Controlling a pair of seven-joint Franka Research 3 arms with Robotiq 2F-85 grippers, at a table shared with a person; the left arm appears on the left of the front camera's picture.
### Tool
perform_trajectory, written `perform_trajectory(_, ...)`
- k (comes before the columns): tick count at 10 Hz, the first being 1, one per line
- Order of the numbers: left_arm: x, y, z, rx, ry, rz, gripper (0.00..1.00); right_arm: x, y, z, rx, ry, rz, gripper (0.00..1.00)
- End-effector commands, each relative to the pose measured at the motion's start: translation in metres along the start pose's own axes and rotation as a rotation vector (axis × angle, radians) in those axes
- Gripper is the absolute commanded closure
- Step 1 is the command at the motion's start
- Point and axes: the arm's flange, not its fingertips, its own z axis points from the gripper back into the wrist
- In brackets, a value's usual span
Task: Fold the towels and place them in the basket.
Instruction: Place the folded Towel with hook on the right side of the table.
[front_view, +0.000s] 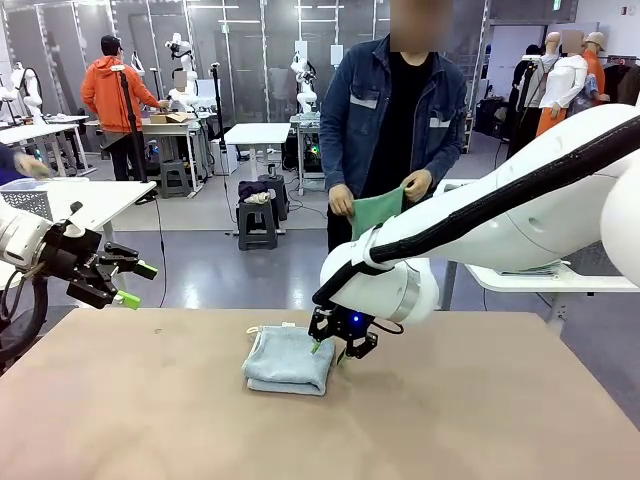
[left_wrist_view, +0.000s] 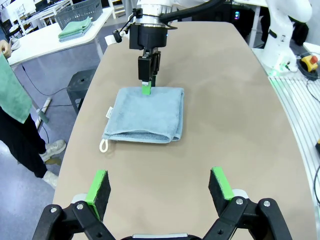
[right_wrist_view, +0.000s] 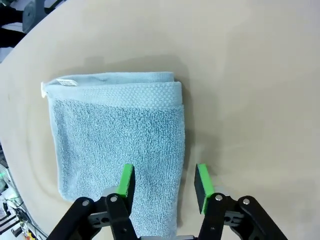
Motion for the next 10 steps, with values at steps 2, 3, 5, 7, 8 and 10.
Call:
perform_trajectory(2, 0.002, -0.001, 0.000, 0.003, 0.001, -0.003, 0.00, 0.001, -0.004, -0.007, 0.028, -0.005, 0.029, 0.47)
perform_trajectory(3, 0.002, -0.001, 0.000, 0.003, 0.001, -0.003, 0.00, 0.002, -0.003, -0.009, 0.019, -0.010, 0.020, 0.47)
perform_trajectory(5, 0.002, -0.001, 0.000, 0.003, 0.001, -0.003, 0.00, 0.001, -0.002, -0.013, 0.010, -0.008, 0.029, 0.47)
perform_trajectory(7, 0.002, -0.001, 0.000, 0.003, 0.001, -0.003, 0.00, 0.001, -0.001, -0.013, 0.014, -0.019, 0.031, 0.72)
perform_trajectory(8, 0.002, -0.001, 0.000, 0.003, 0.001, -0.003, 0.00, -0.001, -0.001, -0.013, 0.012, -0.026, 0.033, 0.92)
perform_trajectory(10, 0.002, -0.001, 0.000, 0.003, 0.001, -0.003, 0.00, -0.003, 0.001, -0.013, -0.001, -0.025, 0.033, 1.00)
